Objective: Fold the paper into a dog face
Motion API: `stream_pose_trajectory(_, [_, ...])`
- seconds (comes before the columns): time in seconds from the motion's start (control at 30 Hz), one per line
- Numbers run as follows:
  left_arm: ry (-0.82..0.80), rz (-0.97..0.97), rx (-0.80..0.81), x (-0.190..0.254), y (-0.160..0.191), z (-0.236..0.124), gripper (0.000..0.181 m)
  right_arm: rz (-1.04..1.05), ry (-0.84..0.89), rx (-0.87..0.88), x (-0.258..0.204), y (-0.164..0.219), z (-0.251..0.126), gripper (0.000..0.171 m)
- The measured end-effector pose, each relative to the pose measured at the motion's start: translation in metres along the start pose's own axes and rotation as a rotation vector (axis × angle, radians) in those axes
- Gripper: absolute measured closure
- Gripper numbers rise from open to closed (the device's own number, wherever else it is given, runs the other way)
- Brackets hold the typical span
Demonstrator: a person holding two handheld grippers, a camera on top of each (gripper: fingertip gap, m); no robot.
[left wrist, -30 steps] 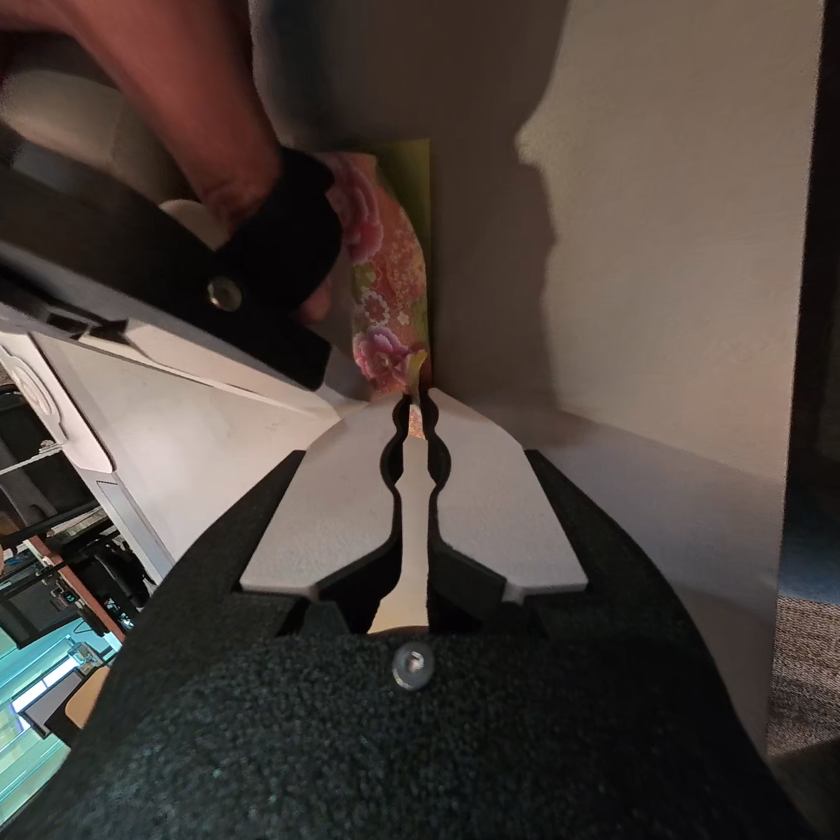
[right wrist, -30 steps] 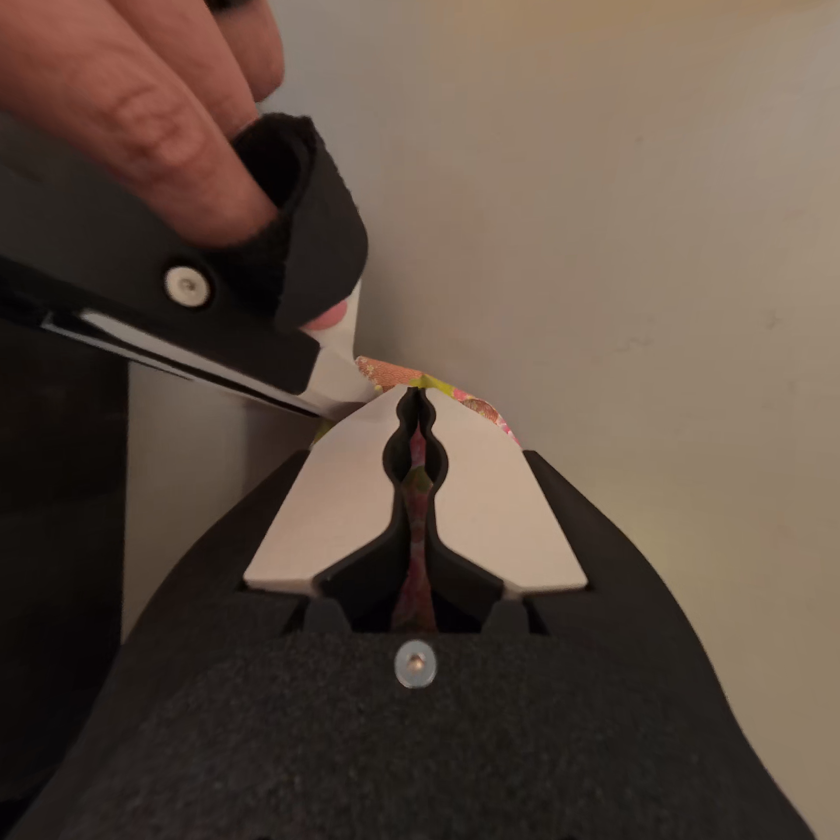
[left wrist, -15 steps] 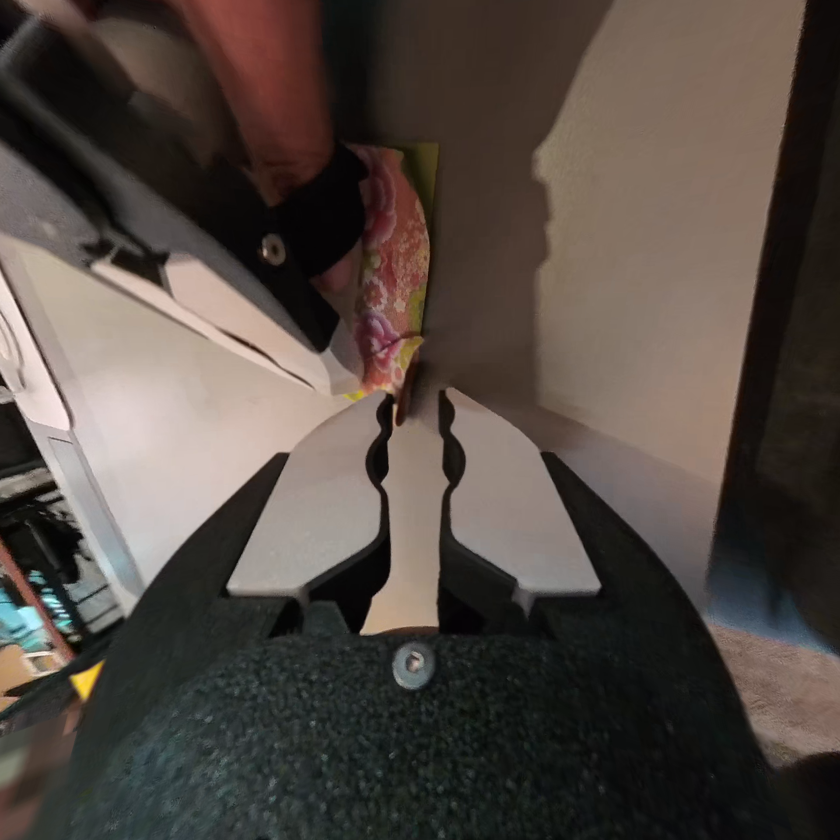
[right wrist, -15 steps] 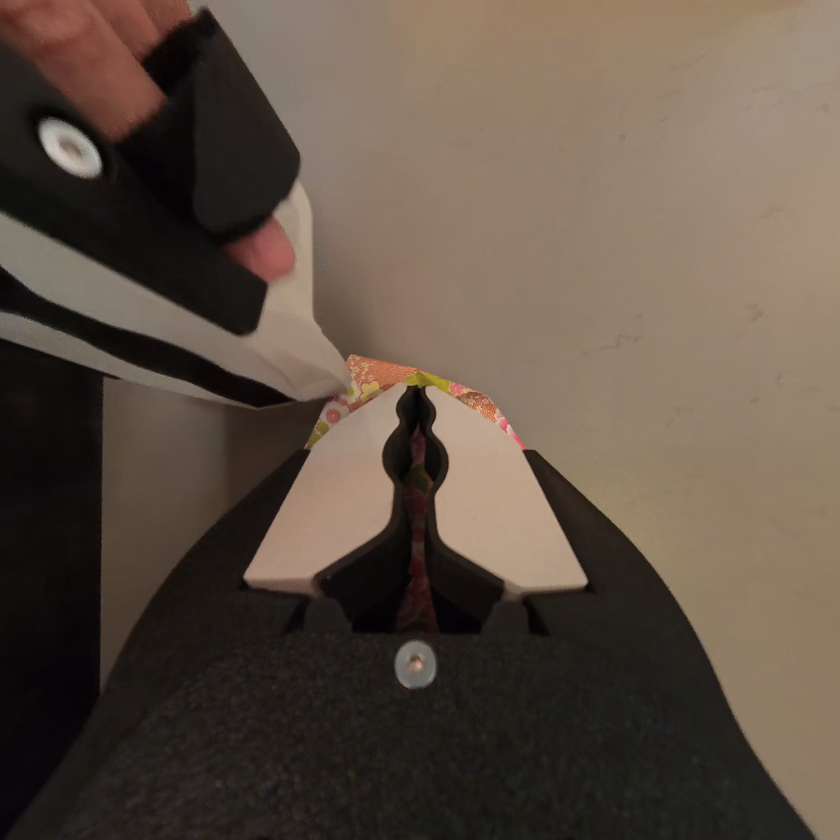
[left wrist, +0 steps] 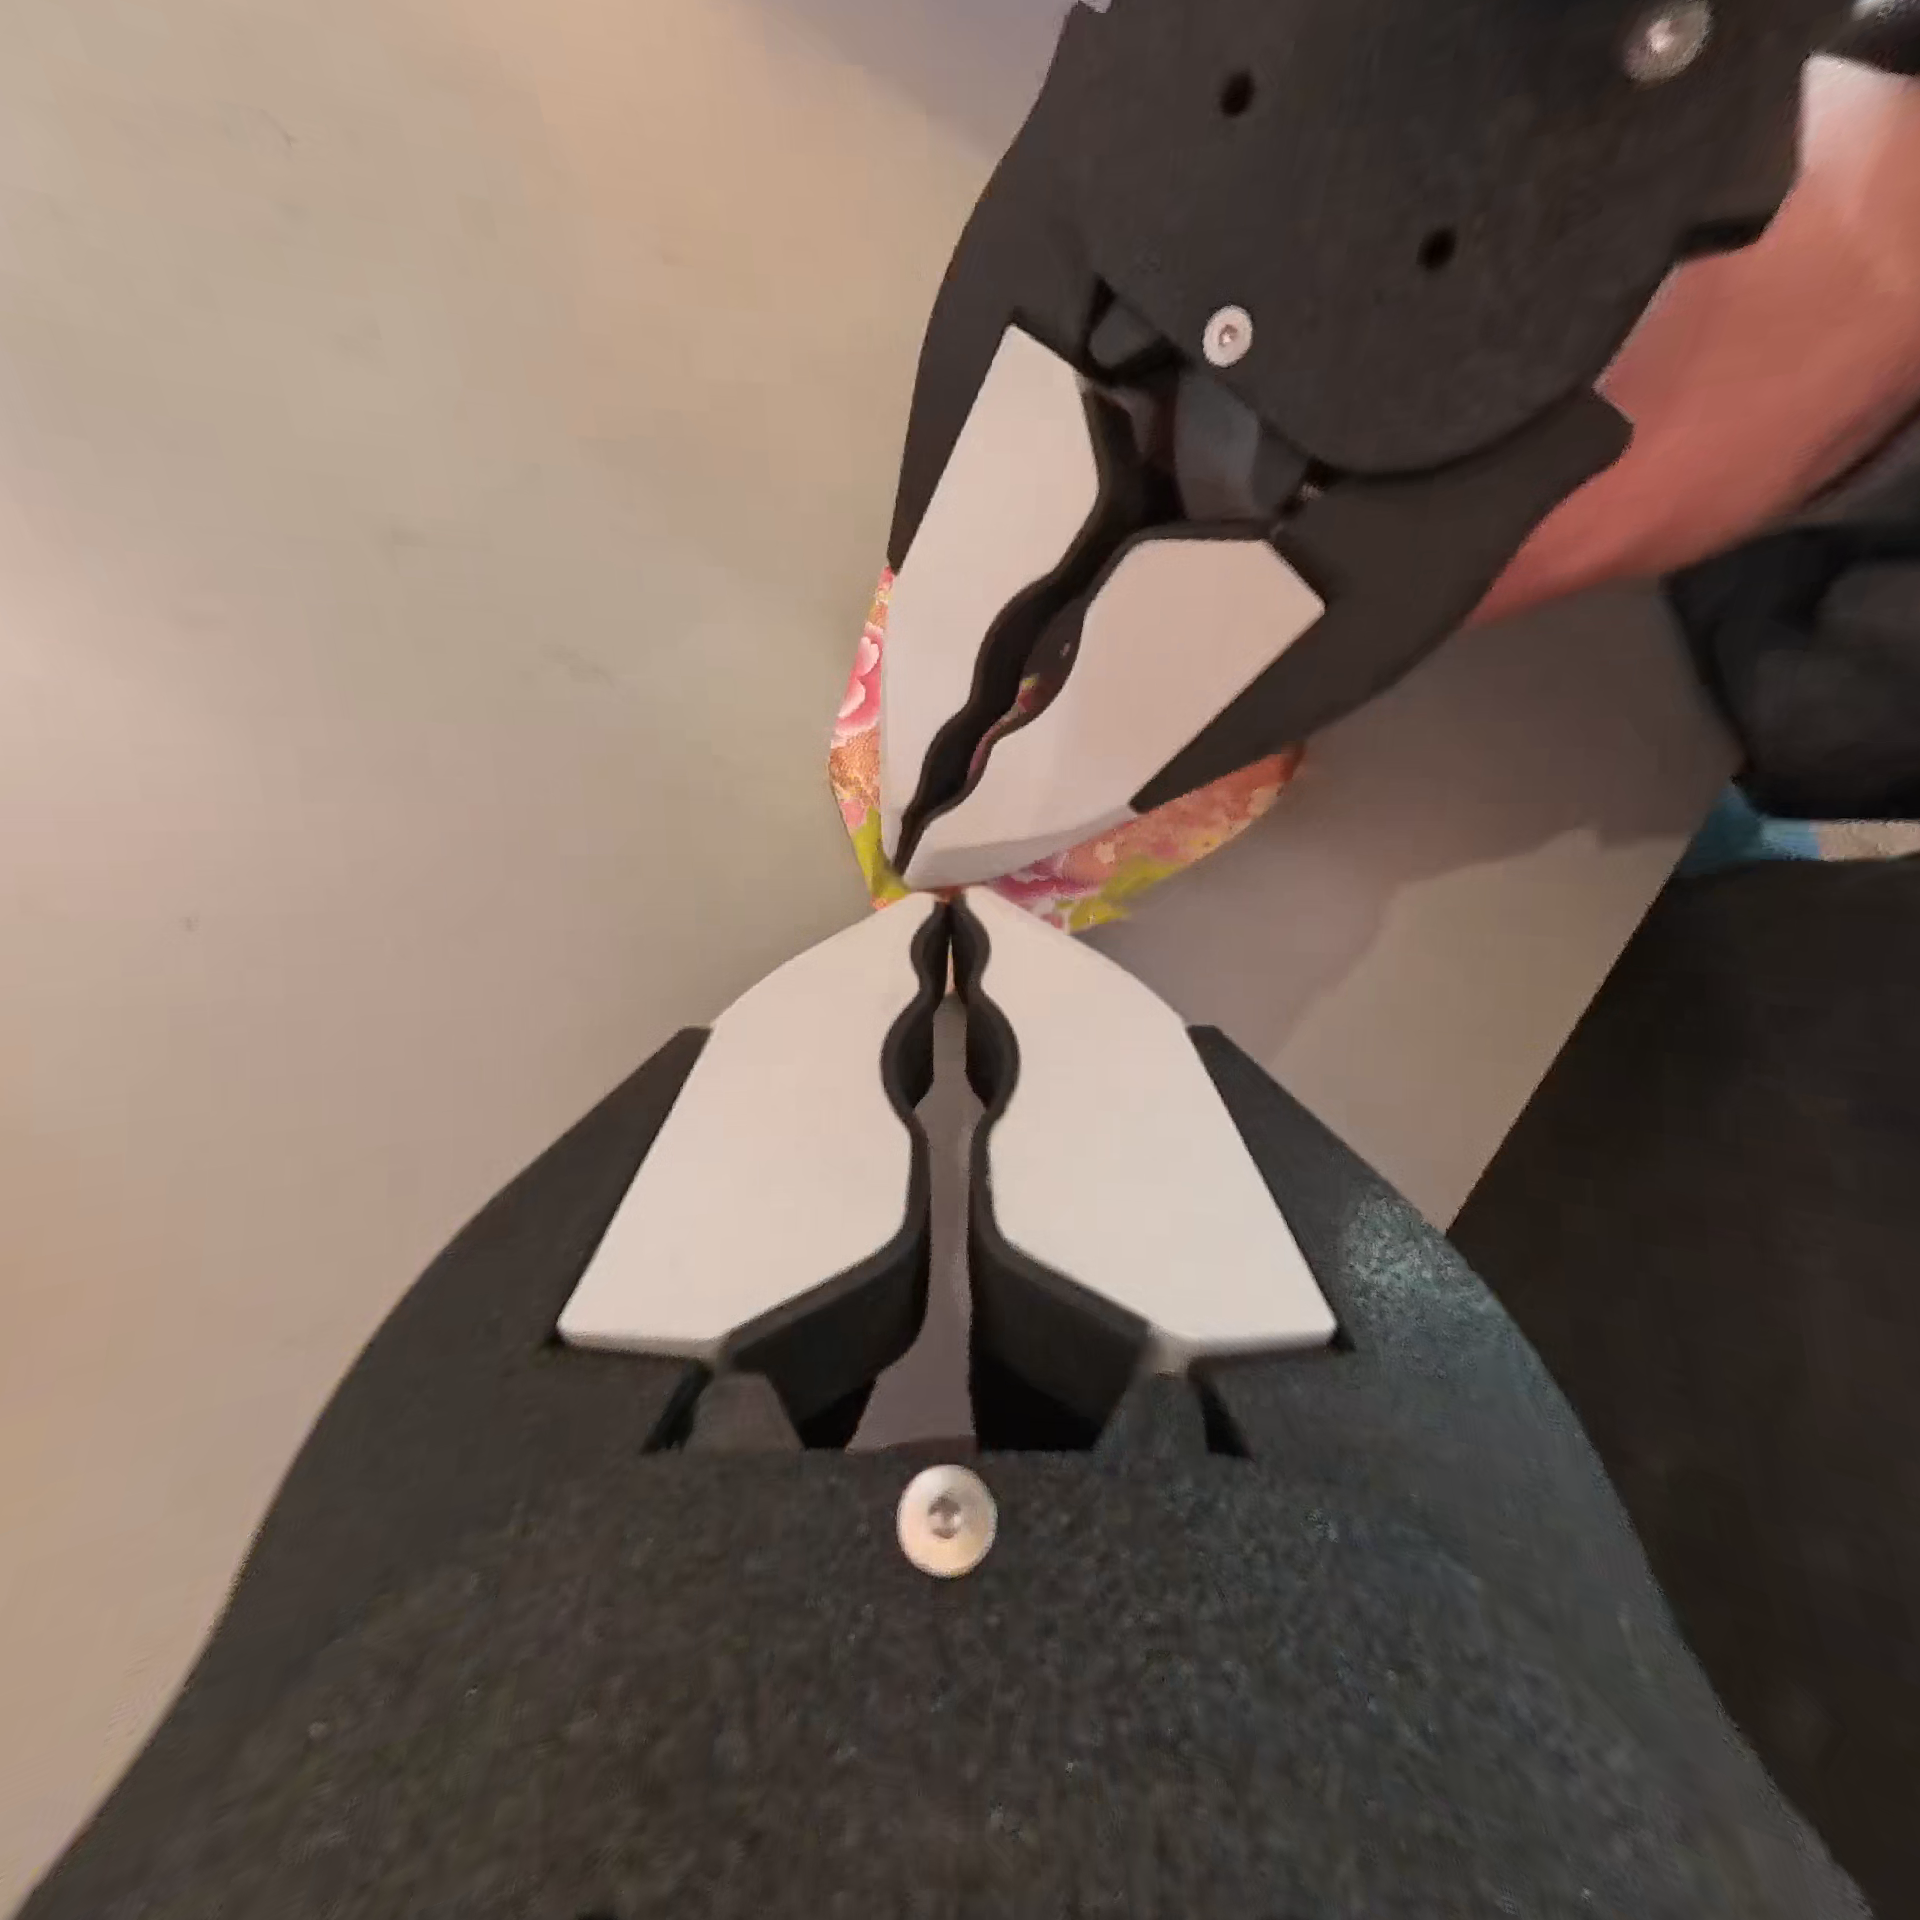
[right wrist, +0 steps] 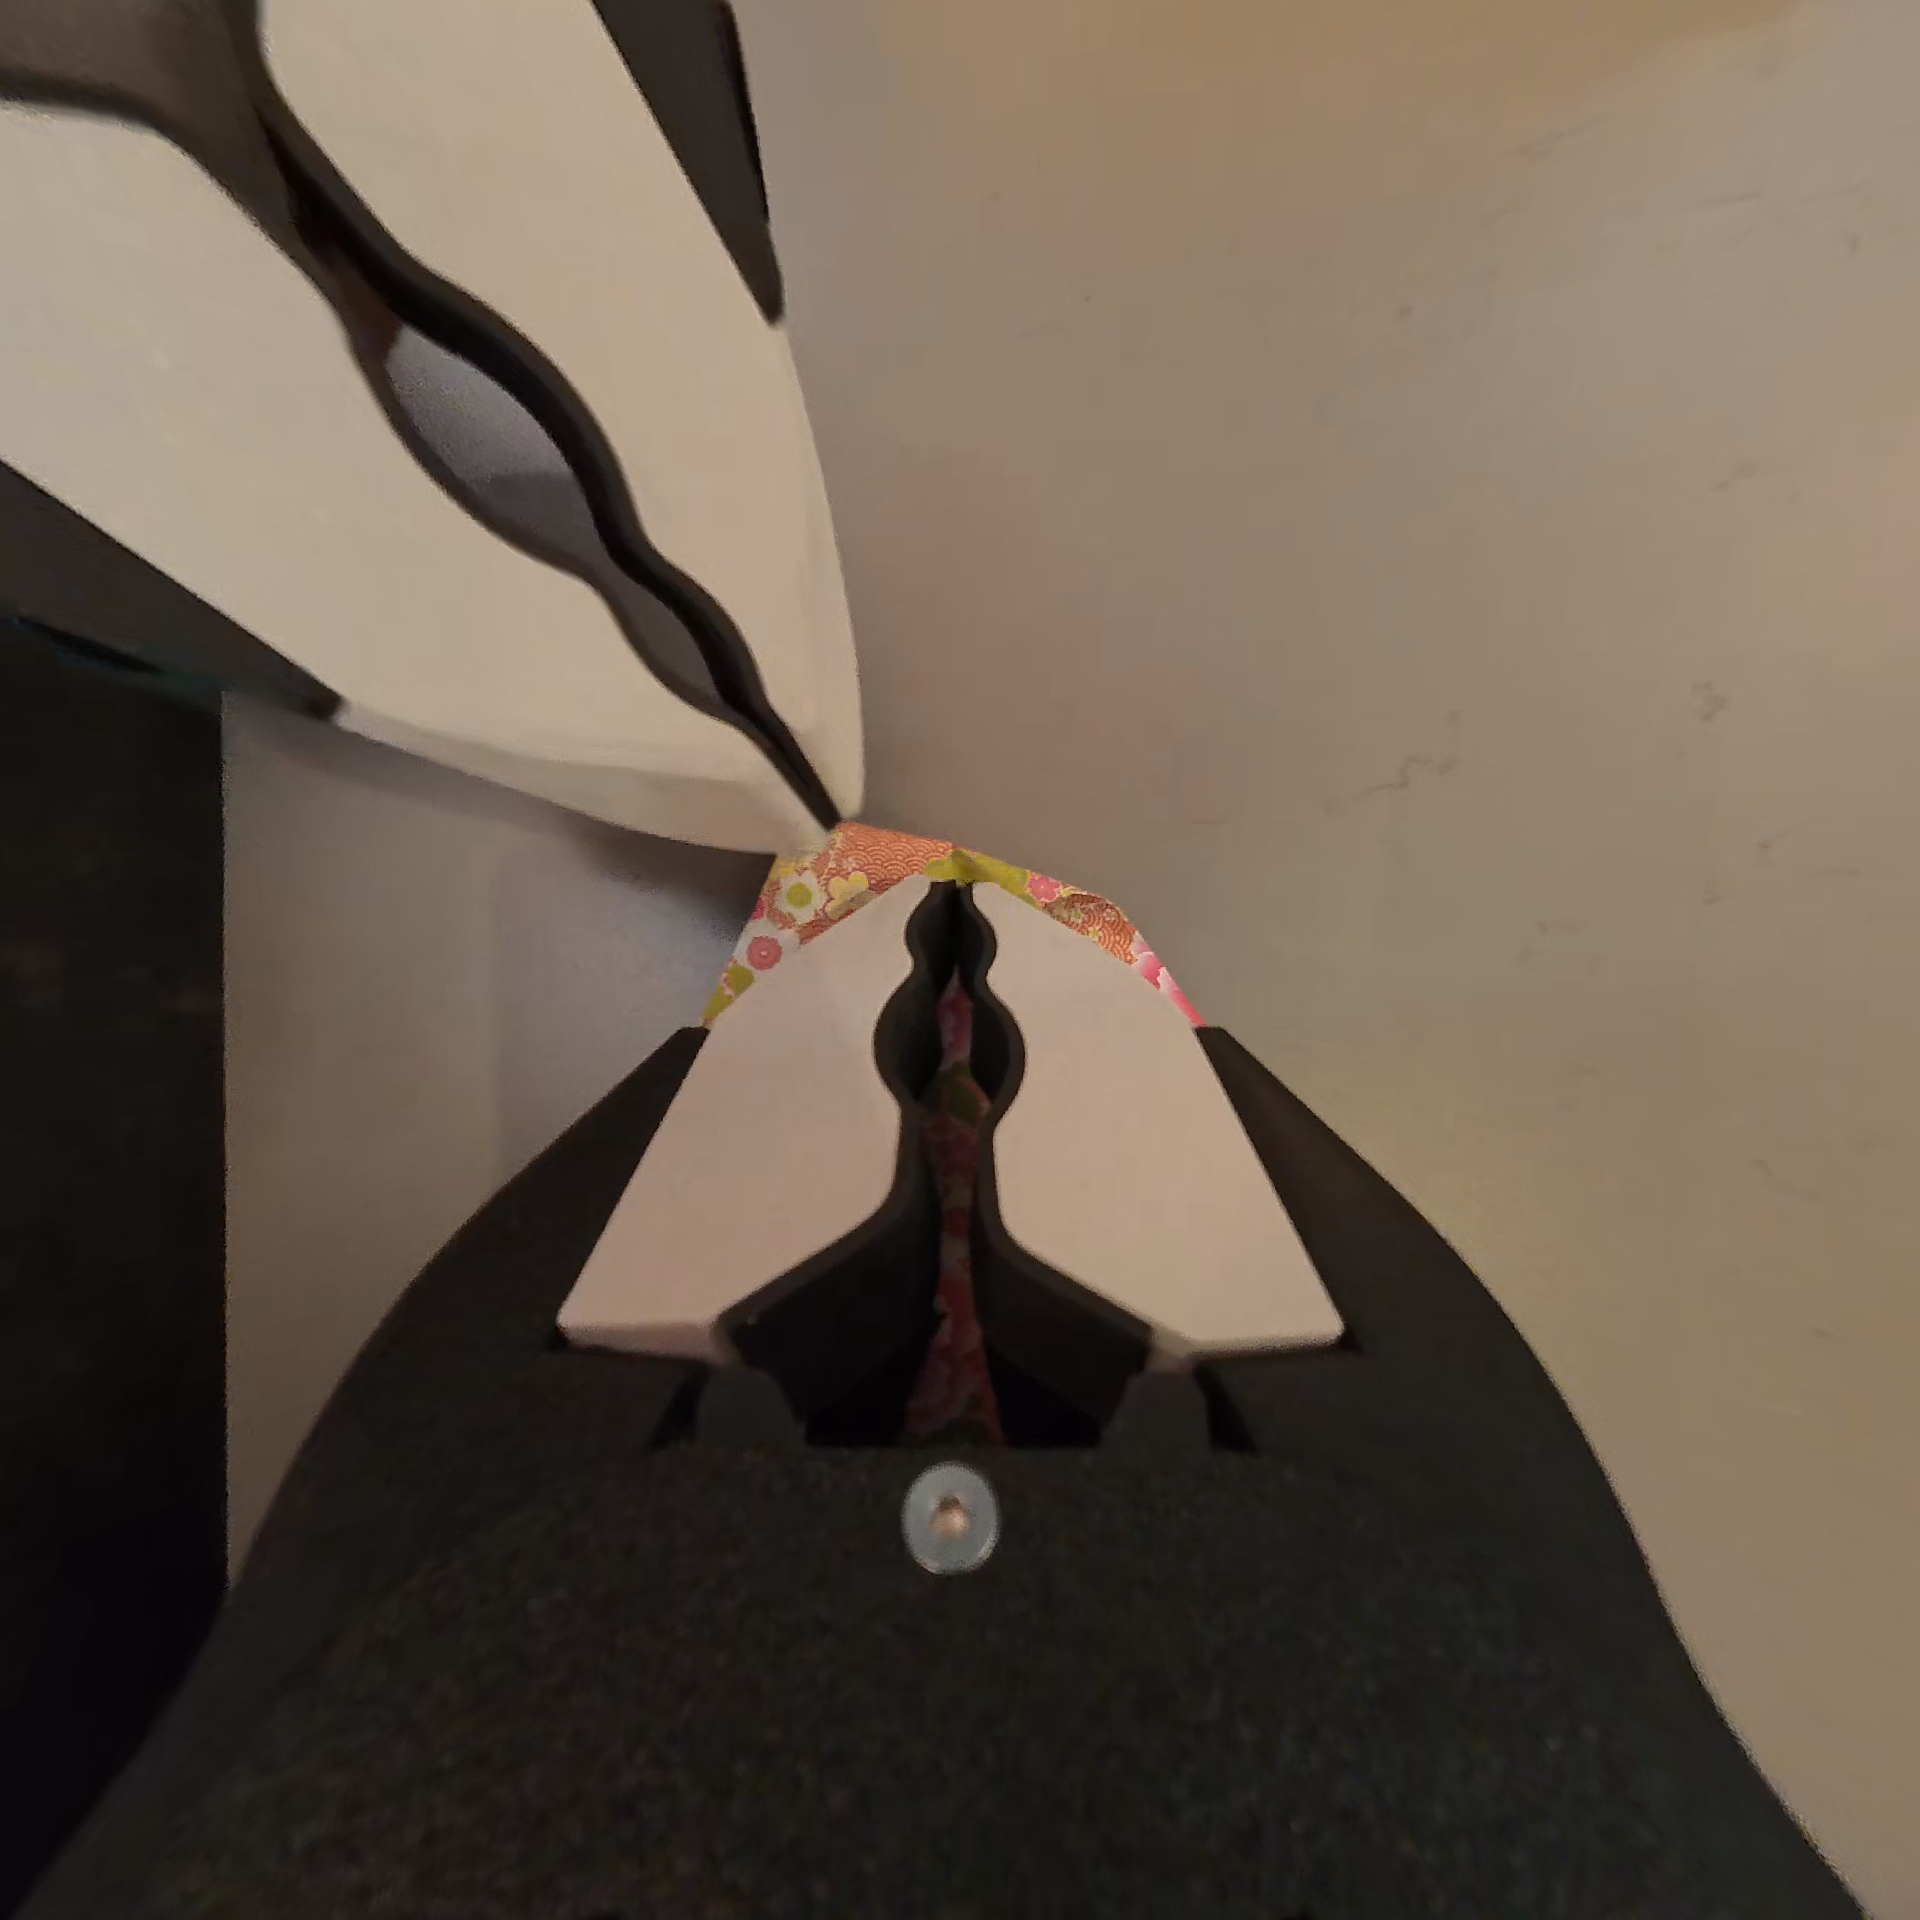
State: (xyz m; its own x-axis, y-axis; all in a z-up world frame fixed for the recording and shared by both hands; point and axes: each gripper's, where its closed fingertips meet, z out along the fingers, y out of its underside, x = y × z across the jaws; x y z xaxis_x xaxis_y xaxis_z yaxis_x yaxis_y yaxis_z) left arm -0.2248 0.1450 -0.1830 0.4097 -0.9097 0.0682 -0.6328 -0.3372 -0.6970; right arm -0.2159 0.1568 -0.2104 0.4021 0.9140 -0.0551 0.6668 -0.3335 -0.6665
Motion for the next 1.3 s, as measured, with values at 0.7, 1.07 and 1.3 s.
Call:
stream_pose_trajectory(0.7, [-0.126,-0.142,-0.038,0.000,0.018,0.009,0.181,0.020,0.007,0.013,0.000,0.000,0.000,0.171])
stream_pose_trajectory(1.07, [-0.178,-0.139,-0.063,-0.003,0.020,0.018,0.181,0.026,0.011,0.014,0.001,0.000,0.000,0.171])
stream_pose_trajectory(1.3, [-0.181,-0.169,-0.043,-0.003,0.022,0.016,0.181,0.019,0.031,-0.026,-0.001,-0.001,-0.002,0.171])
